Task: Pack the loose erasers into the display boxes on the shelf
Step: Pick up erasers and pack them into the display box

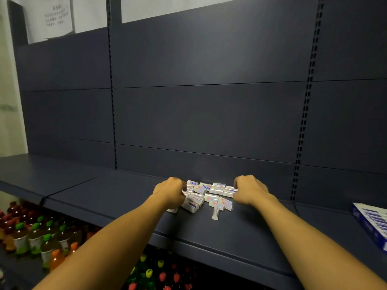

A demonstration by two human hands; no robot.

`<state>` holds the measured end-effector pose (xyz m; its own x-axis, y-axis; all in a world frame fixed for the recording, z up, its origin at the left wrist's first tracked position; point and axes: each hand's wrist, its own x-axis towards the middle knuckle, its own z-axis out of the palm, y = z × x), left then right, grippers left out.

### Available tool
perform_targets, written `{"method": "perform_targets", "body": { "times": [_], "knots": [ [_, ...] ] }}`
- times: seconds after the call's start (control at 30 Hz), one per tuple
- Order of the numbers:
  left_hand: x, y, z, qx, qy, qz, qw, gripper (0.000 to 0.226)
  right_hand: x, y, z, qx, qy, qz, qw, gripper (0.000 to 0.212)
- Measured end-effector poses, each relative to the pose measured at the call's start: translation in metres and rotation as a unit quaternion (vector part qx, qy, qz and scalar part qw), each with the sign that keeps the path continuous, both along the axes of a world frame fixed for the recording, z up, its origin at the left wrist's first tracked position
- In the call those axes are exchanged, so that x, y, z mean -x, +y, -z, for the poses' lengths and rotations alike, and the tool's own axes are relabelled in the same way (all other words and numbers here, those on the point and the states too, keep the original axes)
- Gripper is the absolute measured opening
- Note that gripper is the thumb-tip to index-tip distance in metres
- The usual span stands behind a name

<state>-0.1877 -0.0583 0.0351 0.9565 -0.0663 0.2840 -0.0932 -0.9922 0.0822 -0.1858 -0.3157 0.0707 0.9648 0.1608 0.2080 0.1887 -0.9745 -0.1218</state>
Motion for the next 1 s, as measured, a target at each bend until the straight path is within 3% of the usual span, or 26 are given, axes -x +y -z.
{"method": "perform_targets", "body": {
  "times": [0.53,1.0],
  "knots": [
    [-0.124,0.045,0.010,-0.018,-0.016,0.039,0.999,0.027,-0.092,0.035,0.002,-0.018,0.012,-0.031,0.999,0.032],
    [-0.218,0.058,0.004,-0.083,0.018,0.189,0.978,0.027,-0.120,0.038,0.014,-0.048,0.017,0.030,0.998,0.027]
  ]
}}
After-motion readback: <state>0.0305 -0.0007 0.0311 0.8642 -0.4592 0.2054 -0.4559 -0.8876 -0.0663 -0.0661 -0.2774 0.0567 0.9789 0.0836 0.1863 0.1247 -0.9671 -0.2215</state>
